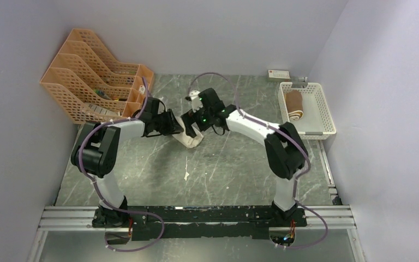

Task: Roll the towels
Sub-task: Roll the towel at the center of the board.

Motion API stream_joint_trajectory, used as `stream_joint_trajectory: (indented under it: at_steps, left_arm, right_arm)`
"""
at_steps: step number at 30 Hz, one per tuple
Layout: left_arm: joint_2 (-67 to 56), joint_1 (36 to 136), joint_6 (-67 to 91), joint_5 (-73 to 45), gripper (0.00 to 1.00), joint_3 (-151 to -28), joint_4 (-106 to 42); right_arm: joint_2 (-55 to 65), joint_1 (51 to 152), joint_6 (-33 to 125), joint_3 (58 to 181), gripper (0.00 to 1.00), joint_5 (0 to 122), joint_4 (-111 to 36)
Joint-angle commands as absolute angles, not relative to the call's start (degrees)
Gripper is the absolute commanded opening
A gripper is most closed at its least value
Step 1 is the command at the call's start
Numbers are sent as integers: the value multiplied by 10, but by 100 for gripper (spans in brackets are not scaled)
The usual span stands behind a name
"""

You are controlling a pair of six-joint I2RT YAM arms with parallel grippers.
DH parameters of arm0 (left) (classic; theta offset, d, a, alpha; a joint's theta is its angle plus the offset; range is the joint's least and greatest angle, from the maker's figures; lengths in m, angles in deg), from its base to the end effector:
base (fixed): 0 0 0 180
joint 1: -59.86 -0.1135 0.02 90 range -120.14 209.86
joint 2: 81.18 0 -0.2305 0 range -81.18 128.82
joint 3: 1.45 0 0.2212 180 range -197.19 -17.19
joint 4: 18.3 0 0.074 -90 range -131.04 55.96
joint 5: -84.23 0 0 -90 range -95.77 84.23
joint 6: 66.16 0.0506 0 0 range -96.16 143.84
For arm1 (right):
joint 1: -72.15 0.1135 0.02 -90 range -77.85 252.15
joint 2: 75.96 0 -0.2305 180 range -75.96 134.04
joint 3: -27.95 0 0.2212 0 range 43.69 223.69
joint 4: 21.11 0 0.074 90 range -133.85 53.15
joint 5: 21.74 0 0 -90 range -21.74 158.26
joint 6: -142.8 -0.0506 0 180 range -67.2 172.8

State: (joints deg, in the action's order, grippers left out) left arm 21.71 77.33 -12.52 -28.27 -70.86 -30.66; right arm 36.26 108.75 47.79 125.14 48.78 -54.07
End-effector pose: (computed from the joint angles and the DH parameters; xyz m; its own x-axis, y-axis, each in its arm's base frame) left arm 0.3185 -0.1206 0.1295 -0.8663 -0.3016 -0.3983 0.0225 0.7729 -0.6341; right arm 0.3129 0.2534 0.1791 -0.6590 -0.3868 -0.6451 -0.6863 0.6601 0.3053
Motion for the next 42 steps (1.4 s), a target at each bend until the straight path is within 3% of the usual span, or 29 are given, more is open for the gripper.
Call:
stream_joint_trajectory:
  at_steps: [1, 6, 14, 34, 42]
  left_arm:
    - [236, 776, -106, -258, 41, -739, -316]
    - [243, 775, -101, -266, 41, -749, -327]
    - [258, 775, -106, -288, 42, -756, -325]
    - [294, 757, -138, -375, 43, -755, -290]
    - [284, 746, -145, -396, 43, -751, -284]
  right_arm:
    - [281, 1186, 619, 1201, 100, 768, -523]
    - [218, 1255, 676, 1113, 100, 837, -431]
    - [300, 1318, 692, 1135, 100, 965, -385]
    - [477, 1318, 674, 1219, 98, 1074, -373]
    - [478, 1282, 621, 1213, 85, 977, -411]
